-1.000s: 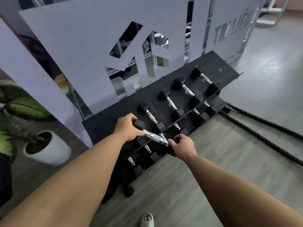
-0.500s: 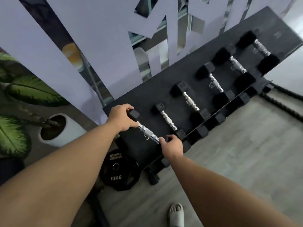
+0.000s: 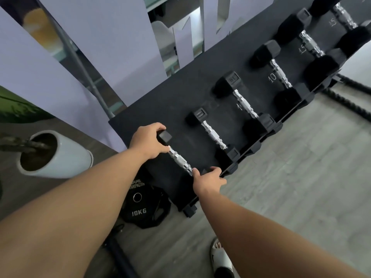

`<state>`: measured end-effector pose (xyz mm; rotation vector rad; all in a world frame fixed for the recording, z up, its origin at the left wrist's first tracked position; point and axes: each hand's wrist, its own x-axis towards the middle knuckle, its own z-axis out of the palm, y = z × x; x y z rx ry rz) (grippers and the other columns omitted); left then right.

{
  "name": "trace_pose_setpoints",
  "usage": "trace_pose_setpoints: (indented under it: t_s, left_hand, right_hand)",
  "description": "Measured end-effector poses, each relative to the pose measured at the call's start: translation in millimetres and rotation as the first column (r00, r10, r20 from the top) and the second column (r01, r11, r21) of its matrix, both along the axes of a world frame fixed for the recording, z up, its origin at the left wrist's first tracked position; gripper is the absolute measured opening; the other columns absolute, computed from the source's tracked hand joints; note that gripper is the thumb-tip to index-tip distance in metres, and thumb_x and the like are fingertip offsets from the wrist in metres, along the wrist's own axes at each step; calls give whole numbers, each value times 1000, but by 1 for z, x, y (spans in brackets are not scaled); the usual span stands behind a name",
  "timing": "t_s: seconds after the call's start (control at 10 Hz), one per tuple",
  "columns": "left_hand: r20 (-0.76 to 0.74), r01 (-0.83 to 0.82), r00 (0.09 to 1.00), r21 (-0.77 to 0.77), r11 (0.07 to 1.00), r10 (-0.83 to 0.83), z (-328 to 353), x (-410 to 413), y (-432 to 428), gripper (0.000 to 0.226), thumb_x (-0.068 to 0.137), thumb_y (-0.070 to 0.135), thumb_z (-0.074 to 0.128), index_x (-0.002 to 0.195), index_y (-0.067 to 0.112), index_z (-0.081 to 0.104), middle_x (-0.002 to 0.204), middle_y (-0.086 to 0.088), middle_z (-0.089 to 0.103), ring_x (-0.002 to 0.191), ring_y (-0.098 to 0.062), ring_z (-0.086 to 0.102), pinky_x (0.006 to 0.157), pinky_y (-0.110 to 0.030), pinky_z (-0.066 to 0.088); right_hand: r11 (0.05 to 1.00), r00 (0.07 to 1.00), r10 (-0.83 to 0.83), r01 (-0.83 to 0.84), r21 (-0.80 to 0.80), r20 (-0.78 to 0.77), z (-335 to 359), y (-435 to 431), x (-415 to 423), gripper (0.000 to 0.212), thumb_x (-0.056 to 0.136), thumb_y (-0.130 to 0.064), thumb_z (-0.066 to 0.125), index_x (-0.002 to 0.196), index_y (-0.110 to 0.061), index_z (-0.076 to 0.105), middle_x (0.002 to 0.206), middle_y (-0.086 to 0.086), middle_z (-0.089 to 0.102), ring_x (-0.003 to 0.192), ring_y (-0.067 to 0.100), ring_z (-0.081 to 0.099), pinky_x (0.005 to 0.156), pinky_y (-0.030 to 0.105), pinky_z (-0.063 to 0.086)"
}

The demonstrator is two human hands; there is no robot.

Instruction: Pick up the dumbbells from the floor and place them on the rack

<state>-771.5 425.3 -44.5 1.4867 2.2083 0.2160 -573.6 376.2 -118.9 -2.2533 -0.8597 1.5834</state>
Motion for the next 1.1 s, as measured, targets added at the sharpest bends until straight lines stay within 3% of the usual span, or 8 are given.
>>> trace_pose_setpoints:
  t_s: [0.2, 0.3, 0.4, 0.5, 0.6, 0.7, 0.8, 1.1]
  left_hand:
    - [-98, 107, 989, -63, 992, -113, -12, 15, 16, 65, 73, 27, 91, 130, 27, 58, 111, 0, 69, 92, -23, 64, 74, -37, 56]
    - [-124, 107, 985, -104, 989, -120, -15, 18, 16, 64, 77, 24, 89, 131, 26, 56, 110, -3, 68, 90, -24, 63, 72, -38, 56]
    - [-148, 89, 983, -151, 984, -111, -15, 20, 17, 64, 80, 25, 87, 134, 25, 53, 112, -5, 66, 91, -26, 61, 74, -41, 56]
    - [-171, 86, 978, -197, 977, -121, -11, 26, 16, 70, 83, 31, 85, 142, 26, 47, 120, -6, 64, 99, -27, 61, 79, -44, 57]
    - [-229, 116, 956, -289, 950, -186, 2, 39, 9, 85, 82, 53, 79, 152, 24, 38, 139, -2, 57, 121, -29, 57, 91, -47, 54]
    - [-251, 117, 947, -304, 946, -198, 16, 48, 1, 79, 84, 61, 71, 149, 25, 43, 142, 1, 55, 123, -28, 56, 92, -46, 53]
    - [-247, 143, 942, -318, 937, -227, 46, 68, -12, 60, 89, 63, 62, 140, 31, 54, 133, 5, 62, 117, -23, 60, 90, -42, 54]
    - [-234, 187, 945, -185, 965, -228, 148, 160, -22, 37, 85, 69, 59, 109, 43, 66, 97, 22, 67, 92, -8, 64, 82, -36, 54]
  right_hand:
    - [995, 999, -27, 29, -98, 16, -3, 4, 4, 51, 89, -31, 71, 125, -15, 39, 141, 17, 23, 94, 38, 63, 89, 39, 50]
    - [996, 998, 55, -53, -73, 21, -6, 1, 15, 55, 88, -34, 73, 127, -15, 39, 138, 15, 24, 91, 36, 64, 83, 39, 52]
    - [979, 977, 202, -203, 16, 69, -3, 4, 33, 56, 88, -37, 70, 130, -17, 39, 136, 12, 27, 100, 36, 61, 81, 37, 52]
    - [967, 965, 239, -247, 64, 108, 3, 10, 44, 53, 88, -38, 66, 131, -18, 41, 136, 11, 32, 110, 35, 55, 83, 38, 50]
    - [905, 910, 376, -401, 141, 174, 22, 19, 66, 49, 89, -42, 61, 131, -22, 45, 135, 8, 40, 120, 32, 45, 85, 39, 48]
    - [821, 837, 482, -535, 201, 261, 39, 25, 87, 47, 90, -44, 58, 131, -24, 47, 133, 6, 45, 122, 30, 42, 91, 43, 48]
    - [690, 717, 584, -686, 233, 381, 73, 38, 124, 43, 91, -45, 56, 129, -25, 52, 129, 4, 51, 119, 31, 44, 94, 45, 46]
    - [521, 570, 623, -813, 259, 536, 177, 69, 225, 36, 88, -46, 56, 118, -28, 60, 119, 2, 61, 114, 29, 53, 94, 44, 46]
